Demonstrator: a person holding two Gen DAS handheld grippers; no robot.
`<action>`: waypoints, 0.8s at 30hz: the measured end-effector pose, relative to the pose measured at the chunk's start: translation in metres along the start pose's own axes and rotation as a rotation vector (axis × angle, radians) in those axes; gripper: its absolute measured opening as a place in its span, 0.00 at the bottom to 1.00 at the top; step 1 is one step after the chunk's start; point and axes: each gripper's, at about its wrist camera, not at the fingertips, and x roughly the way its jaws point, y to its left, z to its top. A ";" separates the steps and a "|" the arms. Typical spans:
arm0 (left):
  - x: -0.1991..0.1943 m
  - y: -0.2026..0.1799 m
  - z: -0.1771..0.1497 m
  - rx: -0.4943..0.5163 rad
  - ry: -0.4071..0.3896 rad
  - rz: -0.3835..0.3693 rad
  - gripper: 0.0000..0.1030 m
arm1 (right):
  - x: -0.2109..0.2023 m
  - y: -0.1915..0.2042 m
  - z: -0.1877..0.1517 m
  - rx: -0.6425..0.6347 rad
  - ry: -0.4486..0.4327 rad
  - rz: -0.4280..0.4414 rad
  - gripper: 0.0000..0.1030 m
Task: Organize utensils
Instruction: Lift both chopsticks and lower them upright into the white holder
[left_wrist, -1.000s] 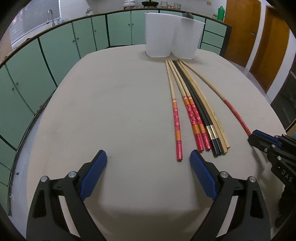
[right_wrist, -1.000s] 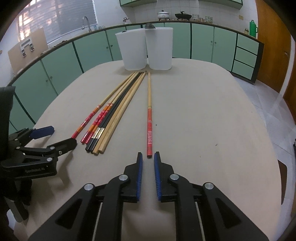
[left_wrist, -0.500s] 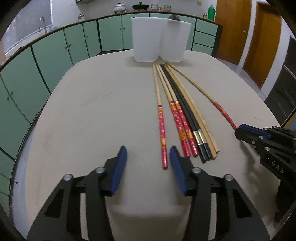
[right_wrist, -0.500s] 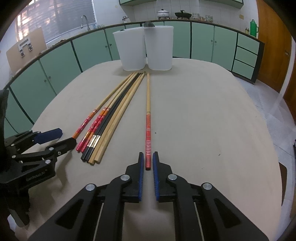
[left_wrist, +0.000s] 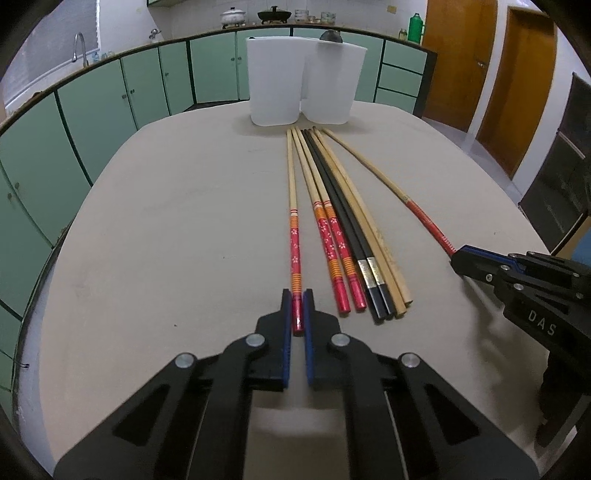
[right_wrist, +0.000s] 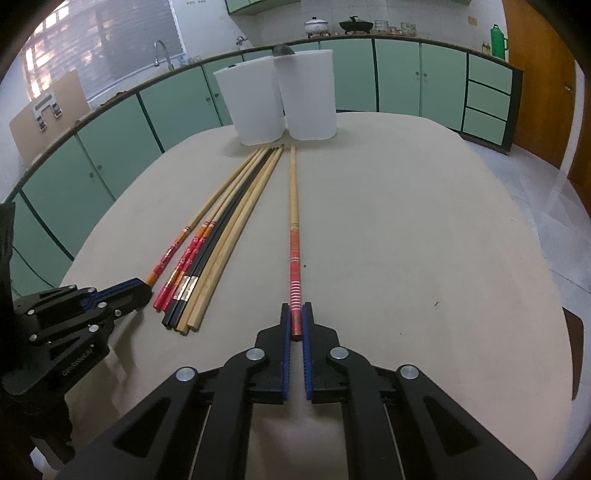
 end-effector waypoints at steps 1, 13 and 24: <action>-0.002 0.001 0.000 -0.003 -0.001 0.004 0.05 | -0.002 0.000 0.000 0.000 -0.003 -0.002 0.06; -0.070 0.009 0.033 -0.008 -0.162 0.014 0.05 | -0.058 0.001 0.028 -0.057 -0.122 -0.021 0.06; -0.126 0.016 0.088 0.021 -0.332 0.001 0.05 | -0.117 0.002 0.086 -0.124 -0.250 -0.007 0.05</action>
